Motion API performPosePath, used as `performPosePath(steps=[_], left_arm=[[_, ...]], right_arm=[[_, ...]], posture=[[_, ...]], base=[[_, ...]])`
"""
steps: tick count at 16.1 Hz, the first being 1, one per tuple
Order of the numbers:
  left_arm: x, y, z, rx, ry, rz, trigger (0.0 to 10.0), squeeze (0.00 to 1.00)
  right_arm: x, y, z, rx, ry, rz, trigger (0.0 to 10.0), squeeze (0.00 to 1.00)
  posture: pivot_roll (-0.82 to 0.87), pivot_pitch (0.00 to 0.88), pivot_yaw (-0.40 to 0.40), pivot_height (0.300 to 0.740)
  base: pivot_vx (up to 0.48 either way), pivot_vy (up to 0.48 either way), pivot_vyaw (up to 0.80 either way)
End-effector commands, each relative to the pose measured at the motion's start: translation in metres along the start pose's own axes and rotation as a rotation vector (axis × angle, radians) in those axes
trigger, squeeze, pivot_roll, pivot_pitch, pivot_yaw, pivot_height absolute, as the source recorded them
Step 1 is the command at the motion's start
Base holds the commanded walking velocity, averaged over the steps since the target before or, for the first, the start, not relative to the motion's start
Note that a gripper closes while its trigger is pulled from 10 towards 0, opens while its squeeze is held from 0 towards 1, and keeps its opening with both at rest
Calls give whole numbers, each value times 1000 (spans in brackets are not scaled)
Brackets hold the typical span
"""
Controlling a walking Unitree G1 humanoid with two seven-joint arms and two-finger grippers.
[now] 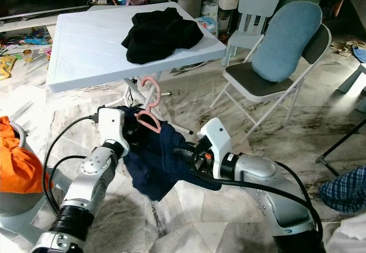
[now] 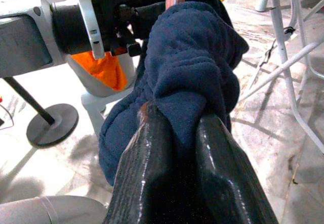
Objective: Hang hanger
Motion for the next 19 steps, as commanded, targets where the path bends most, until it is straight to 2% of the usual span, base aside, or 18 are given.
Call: performPosePath(steps=[1,7,15,19], left_arm=[[3,9,-10,9,46,24,0,0],[5,13,-14,10,54,27,0,0],[4,15,-17,1,57,32,0,0],[5,23,-18,-39,63,70,0,0]], right_arm=[[-1,9,-2,-41,29,29,10000,0],[-2,2,10,-67,-42,-3,10000,0],[-1,2,38,-98,-227,10,10000,0],[-3,0,53,-112,-334,3,10000,0]], posture=[[-149,0,5,740],[-152,0,3,740],[-149,0,3,740],[-149,0,4,740]], base=[[0,0,0],[0,0,0],[0,0,0],[0,0,0]])
Point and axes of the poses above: a point about 5 cm out from each wrist's last joint towards the gripper, its own x axis pointing out of the wrist towards the gripper, its own y axis along the axis of the wrist's last joint, z = x × y, the point moved 2 cm from there along x, pointing out of the wrist towards the gripper, and after that the axes turned 5 degrees about -x, right-handed, at the moved point
